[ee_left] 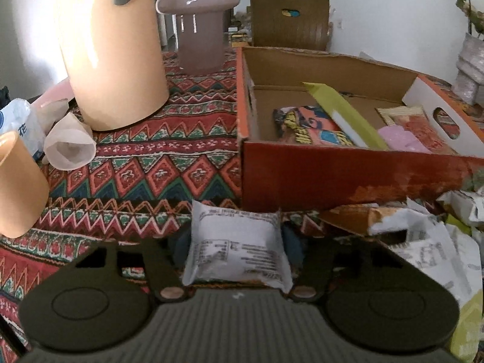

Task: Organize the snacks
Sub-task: 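Grasp a white packet with the right gripper while the left grasps another white packet, then carry both held white packets up over the cardboard box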

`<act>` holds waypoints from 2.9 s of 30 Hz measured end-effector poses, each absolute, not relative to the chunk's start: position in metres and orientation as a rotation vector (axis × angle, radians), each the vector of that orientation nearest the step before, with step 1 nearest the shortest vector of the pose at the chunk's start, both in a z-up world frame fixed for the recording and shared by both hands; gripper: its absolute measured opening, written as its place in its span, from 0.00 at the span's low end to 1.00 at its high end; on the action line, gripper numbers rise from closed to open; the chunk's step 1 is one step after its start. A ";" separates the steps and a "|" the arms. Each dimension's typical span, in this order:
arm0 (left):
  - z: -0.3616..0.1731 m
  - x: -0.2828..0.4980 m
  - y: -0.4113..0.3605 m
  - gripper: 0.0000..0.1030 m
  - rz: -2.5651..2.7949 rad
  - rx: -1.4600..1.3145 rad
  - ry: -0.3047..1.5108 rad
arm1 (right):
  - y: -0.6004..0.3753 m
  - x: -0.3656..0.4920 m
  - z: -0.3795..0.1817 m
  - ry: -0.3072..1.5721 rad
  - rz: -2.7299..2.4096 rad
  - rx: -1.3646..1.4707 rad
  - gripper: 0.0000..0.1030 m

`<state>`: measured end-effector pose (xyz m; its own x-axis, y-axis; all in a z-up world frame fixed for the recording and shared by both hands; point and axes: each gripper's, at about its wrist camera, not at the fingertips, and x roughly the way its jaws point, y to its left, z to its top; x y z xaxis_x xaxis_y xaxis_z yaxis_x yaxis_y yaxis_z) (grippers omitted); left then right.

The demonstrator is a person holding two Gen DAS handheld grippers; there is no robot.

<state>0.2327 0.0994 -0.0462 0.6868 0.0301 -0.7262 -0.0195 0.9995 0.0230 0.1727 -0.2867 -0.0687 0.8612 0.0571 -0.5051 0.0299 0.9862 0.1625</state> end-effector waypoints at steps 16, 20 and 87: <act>-0.023 0.190 0.086 0.57 0.020 -0.024 0.685 | -0.285 0.168 -0.067 0.503 0.019 0.169 0.43; -0.014 0.177 0.082 0.57 0.014 -0.049 0.639 | -0.284 0.166 -0.064 0.496 0.022 0.159 0.43; 0.017 0.258 0.027 0.61 0.016 -0.153 0.448 | -0.198 0.298 -0.008 0.355 0.198 0.066 0.44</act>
